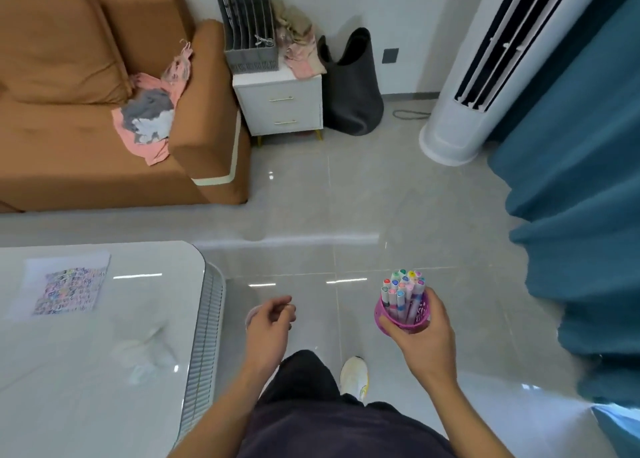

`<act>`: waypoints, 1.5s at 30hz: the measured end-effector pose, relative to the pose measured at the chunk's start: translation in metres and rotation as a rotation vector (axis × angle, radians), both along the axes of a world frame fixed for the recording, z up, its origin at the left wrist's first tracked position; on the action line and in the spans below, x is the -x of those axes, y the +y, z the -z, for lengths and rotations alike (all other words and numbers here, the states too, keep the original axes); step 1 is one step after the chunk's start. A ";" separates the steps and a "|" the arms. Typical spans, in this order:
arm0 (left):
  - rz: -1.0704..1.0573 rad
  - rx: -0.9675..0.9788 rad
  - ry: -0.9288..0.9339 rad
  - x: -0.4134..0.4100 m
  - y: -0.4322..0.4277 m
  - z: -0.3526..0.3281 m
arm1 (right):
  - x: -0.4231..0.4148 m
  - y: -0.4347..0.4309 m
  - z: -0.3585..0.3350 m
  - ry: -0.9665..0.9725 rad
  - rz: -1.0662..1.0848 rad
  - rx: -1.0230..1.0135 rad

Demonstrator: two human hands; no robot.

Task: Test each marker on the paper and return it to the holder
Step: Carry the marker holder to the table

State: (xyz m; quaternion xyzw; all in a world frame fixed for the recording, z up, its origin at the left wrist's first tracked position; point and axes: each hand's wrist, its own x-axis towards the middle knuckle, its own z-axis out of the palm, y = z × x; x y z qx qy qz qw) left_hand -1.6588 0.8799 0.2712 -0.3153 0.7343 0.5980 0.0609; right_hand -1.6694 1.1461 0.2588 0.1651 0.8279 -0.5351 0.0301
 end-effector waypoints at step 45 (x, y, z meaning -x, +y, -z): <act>-0.972 0.035 -0.005 0.394 -0.219 0.020 | 0.611 -0.359 -0.002 0.006 -1.015 0.034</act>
